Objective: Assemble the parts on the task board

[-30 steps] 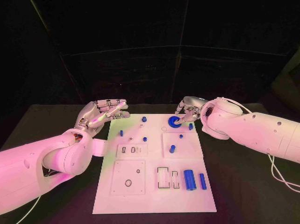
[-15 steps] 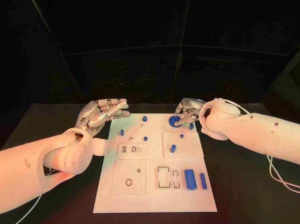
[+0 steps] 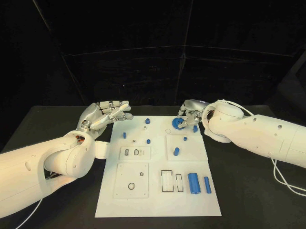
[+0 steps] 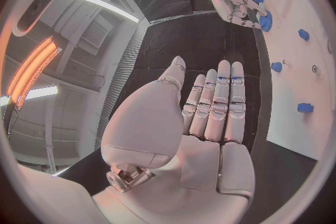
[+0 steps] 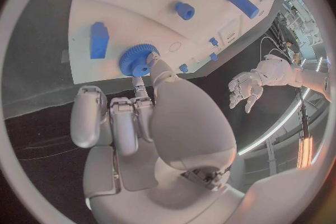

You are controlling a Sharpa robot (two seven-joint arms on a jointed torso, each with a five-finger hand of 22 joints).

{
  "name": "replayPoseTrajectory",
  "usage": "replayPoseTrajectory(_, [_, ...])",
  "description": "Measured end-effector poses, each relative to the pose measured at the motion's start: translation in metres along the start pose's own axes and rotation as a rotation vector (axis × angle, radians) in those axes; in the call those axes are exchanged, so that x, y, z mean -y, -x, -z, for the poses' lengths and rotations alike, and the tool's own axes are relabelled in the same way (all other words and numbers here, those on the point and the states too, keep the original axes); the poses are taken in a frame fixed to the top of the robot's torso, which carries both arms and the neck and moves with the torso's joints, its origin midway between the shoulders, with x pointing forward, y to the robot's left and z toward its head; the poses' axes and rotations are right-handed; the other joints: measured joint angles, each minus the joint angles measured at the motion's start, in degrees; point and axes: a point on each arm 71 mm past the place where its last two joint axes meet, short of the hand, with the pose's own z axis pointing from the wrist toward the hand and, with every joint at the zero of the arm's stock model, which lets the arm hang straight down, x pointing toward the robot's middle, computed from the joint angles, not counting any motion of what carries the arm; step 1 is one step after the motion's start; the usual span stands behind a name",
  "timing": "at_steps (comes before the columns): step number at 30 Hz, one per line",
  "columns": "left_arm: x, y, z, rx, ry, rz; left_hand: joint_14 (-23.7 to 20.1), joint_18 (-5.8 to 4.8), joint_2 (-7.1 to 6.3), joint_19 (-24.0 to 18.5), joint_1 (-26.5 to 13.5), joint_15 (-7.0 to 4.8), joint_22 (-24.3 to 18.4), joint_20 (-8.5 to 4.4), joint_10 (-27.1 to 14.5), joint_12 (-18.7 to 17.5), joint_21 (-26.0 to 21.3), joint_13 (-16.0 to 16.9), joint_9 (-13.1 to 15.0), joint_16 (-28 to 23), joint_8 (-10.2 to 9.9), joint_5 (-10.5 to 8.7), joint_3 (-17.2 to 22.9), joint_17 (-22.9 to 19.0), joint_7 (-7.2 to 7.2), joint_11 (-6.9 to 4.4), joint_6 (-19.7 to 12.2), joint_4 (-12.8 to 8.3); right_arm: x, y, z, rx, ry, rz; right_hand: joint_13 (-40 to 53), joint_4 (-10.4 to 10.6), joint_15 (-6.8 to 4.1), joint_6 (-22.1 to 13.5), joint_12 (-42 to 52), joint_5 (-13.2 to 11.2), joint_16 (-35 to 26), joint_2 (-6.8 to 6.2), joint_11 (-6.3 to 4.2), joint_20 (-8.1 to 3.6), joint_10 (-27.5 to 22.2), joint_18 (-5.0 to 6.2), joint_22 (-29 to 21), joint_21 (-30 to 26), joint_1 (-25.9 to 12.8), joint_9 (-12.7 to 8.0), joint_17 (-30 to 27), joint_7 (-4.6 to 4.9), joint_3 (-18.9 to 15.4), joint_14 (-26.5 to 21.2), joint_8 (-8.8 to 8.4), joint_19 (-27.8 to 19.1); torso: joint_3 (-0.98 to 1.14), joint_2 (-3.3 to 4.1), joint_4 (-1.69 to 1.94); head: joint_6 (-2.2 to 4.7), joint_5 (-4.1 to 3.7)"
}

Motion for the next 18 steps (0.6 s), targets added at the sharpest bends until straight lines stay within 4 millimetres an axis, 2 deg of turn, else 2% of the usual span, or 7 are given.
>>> replayPoseTrajectory(4, [0.0,0.0,0.0,0.0,0.0,0.0,0.0,0.0,0.0,0.0,0.0,0.0,0.0,0.0,0.0,0.0,0.0,0.0,0.0,0.0,0.0,0.0,0.0,0.0,0.0,0.0,0.0,0.0,-0.002,0.0,0.001,0.013,0.007,0.009,0.0,-1.0,-0.02,0.4,0.3,-0.3,0.2,0.66,-0.41,-0.2,0.0,0.0,0.6,0.4,0.7,-0.3,0.0,0.22,2.2,0.0,0.02,0.2,-0.01,0.01,0.01,-0.05,0.0])
replayPoseTrajectory(9, [0.0,0.0,0.0,0.001,0.0,0.0,0.0,0.0,0.26,0.0,0.3,0.0,0.0,0.0,0.0,0.0,-0.2,0.0,0.0,0.0,0.0,0.0,0.0,0.0,-0.21,0.0,0.2,0.0,-0.005,-0.001,0.003,0.032,0.022,0.013,0.0,-1.6,-0.44,0.4,0.8,0.3,0.2,0.65,-0.82,-0.62,0.0,-0.05,1.5,0.9,1.2,-0.3,0.0,0.24,4.2,0.0,0.02,0.6,0.0,0.01,0.02,-0.07,0.02])
replayPoseTrajectory(11, [0.0,0.001,0.0,0.001,0.001,-0.001,0.0,0.0,0.26,0.0,0.3,0.0,0.0,0.0,0.0,0.0,-0.2,0.0,0.0,0.0,0.0,0.0,0.0,0.0,-0.21,0.0,0.2,0.0,-0.009,-0.002,0.005,0.042,0.034,0.014,0.0,-1.6,-0.44,0.4,0.8,0.6,0.2,0.73,-0.82,-0.42,0.0,-0.92,1.8,1.0,1.2,-0.3,0.0,0.24,4.6,0.0,0.02,0.8,0.0,0.01,0.02,-0.03,0.04])
replayPoseTrajectory(18, [0.0,0.001,0.001,0.001,0.001,-0.001,0.0,0.0,0.26,0.0,0.3,0.0,0.0,0.0,0.0,0.0,-0.2,0.0,0.0,0.0,0.0,0.0,0.0,0.0,-0.21,0.0,0.2,0.0,-0.033,-0.001,0.016,0.093,0.112,0.008,0.0,-2.3,-0.85,0.4,1.1,0.1,0.2,0.7,-1.15,-0.72,0.1,-0.91,2.7,1.3,-0.9,-0.3,0.0,0.25,6.1,0.0,0.0,1.1,-0.07,-0.04,0.02,0.12,0.06])
